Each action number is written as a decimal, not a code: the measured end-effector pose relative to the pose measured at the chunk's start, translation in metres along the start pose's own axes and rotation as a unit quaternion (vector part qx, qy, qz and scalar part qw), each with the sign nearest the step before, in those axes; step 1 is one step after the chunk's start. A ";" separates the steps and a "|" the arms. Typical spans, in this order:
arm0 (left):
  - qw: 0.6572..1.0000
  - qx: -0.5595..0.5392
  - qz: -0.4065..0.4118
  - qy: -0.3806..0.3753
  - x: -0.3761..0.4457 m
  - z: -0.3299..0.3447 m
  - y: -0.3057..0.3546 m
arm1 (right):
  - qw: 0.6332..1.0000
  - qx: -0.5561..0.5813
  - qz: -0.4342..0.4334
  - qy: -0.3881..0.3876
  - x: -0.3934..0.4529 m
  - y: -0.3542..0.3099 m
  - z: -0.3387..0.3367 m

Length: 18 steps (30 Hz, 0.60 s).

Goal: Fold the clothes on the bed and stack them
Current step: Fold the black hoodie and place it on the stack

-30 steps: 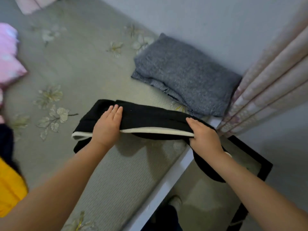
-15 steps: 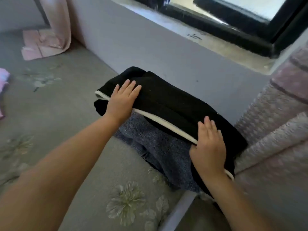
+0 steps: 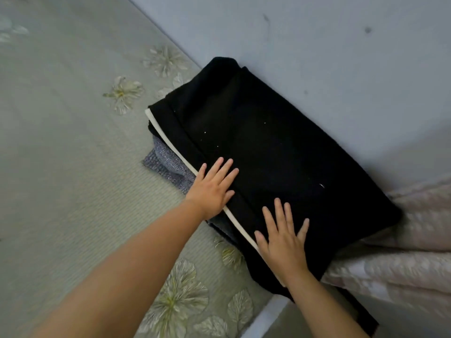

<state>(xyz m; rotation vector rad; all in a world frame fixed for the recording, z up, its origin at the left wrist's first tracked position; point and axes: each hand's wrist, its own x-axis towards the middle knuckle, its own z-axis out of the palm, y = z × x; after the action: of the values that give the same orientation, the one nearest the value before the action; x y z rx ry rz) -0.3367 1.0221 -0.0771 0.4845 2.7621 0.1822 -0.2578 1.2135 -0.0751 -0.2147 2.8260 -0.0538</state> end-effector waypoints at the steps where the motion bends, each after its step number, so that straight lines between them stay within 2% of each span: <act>1: 1.000 0.006 -0.009 0.002 0.002 0.006 0.002 | 1.000 -0.007 -0.001 -0.009 0.002 0.004 0.008; 8: 0.998 0.000 -0.060 0.018 -0.010 -0.009 0.015 | 0.999 -0.013 0.002 -0.041 -0.002 0.002 -0.003; 12: 0.984 -0.056 -0.151 0.075 -0.061 -0.027 0.022 | 0.999 -0.030 -0.016 -0.024 -0.008 -0.008 -0.030; 15: 0.964 -0.074 -0.234 0.105 -0.117 -0.035 0.018 | 0.994 -0.001 -0.104 0.023 -0.016 -0.035 -0.060; 18: 0.935 -0.082 -0.320 0.130 -0.182 -0.046 0.008 | 0.964 0.024 -0.243 0.109 -0.027 -0.087 -0.090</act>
<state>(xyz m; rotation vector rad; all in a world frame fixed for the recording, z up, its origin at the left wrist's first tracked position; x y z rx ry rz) -0.1884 0.9624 0.0218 -0.5231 2.9529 0.3276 -0.2476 1.1333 0.0239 -0.9398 2.9066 -0.2673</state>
